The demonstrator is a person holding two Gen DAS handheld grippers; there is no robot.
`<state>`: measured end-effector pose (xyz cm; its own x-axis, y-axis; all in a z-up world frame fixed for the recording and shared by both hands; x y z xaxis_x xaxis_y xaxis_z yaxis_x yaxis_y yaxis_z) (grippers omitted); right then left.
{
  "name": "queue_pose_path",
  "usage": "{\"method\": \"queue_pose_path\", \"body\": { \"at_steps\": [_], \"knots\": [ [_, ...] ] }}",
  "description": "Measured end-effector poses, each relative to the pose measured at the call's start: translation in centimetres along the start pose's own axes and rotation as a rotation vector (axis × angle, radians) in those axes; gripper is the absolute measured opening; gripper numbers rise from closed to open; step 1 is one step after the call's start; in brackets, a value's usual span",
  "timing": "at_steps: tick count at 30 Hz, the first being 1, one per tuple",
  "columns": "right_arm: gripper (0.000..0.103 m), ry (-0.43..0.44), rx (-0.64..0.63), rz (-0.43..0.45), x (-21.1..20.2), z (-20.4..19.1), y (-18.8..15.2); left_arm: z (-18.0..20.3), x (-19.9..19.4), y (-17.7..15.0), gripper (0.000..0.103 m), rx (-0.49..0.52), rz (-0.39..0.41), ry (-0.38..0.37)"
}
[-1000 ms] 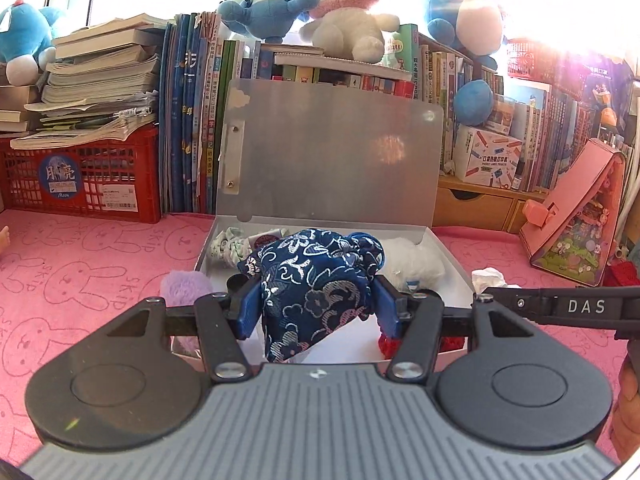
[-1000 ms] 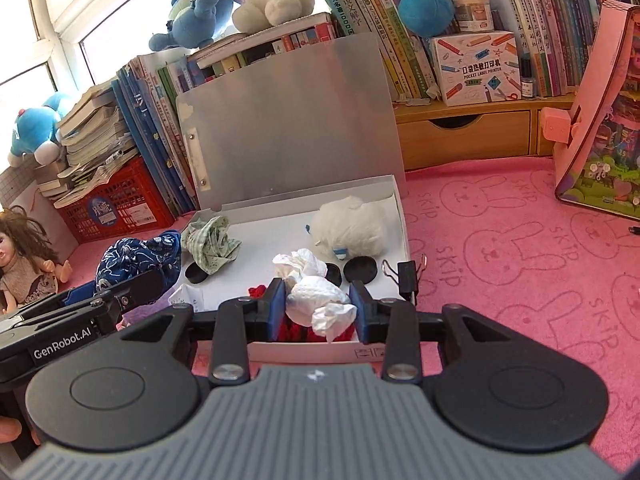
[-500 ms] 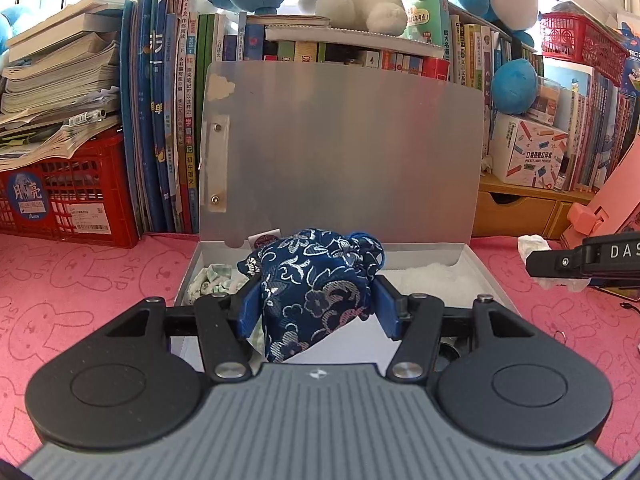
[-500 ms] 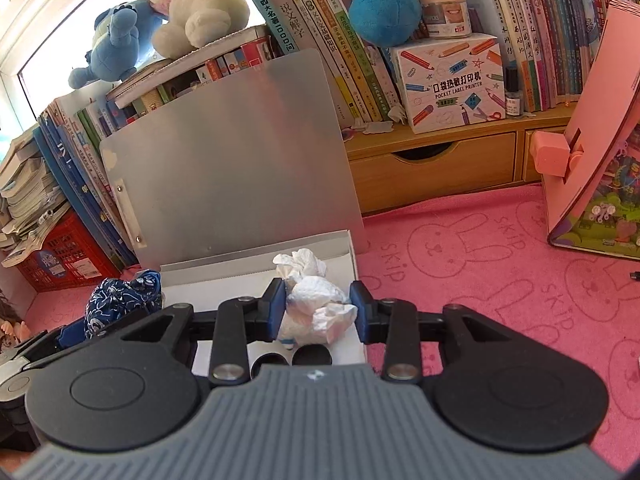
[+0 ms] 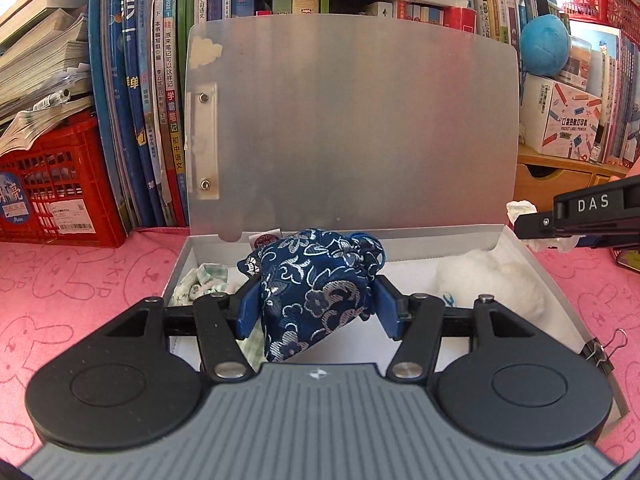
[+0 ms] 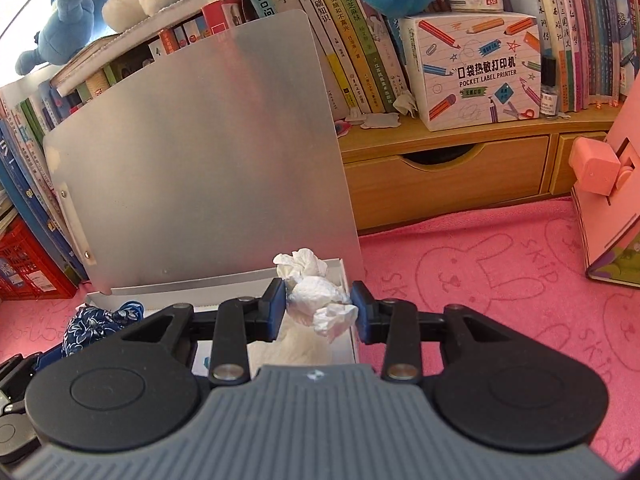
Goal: Organize objects
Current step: 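Carry the pouch and tissue into the box and release both, then withdraw both open tools from the box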
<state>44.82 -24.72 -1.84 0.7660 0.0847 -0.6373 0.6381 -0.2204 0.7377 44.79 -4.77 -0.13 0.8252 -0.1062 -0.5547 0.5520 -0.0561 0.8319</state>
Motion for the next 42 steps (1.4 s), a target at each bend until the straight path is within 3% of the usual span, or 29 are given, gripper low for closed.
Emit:
{"method": "queue_pose_path", "body": {
  "at_steps": [2, 3, 7, 12, 26, 42],
  "knots": [
    [0.044, 0.001, -0.009, 0.009, 0.5, -0.3, 0.3, -0.1, 0.5, -0.3, 0.064, 0.007, 0.005, 0.010],
    [0.057, 0.001, -0.011, 0.013, 0.6, -0.4, 0.3, -0.1, 0.7, -0.4, 0.065, 0.010, 0.007, 0.013],
    [0.066, 0.019, -0.009, 0.046, 0.0, -0.7, 0.6, -0.1, 0.9, -0.8, 0.082, 0.007, 0.013, 0.012],
    [0.067, 0.052, 0.032, 0.061, -1.9, -0.5, 0.7, 0.1, -0.4, -0.5, 0.088, 0.018, 0.026, 0.021],
    [0.070, 0.114, -0.095, 0.122, -11.5, -3.1, -1.7, 1.0, -8.1, -1.2, 0.090, 0.040, 0.048, -0.001],
    [0.074, 0.205, -0.203, 0.126, -21.0, -4.3, -11.3, 1.4, -19.0, -9.4, 0.091, 0.018, 0.028, -0.116]
  ]
}}
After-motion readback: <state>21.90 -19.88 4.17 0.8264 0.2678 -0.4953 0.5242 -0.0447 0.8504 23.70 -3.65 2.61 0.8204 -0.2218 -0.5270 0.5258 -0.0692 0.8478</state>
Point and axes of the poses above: each gripper's, at about its wrist camera, not at the fingertips, and x roughly the way its jaws point, z to its right, y to its top, the point moved 9 cm from there along x, roughly the way its jaws point, and after that the axes turned 1 degree about -y, right-handed, at the moved point
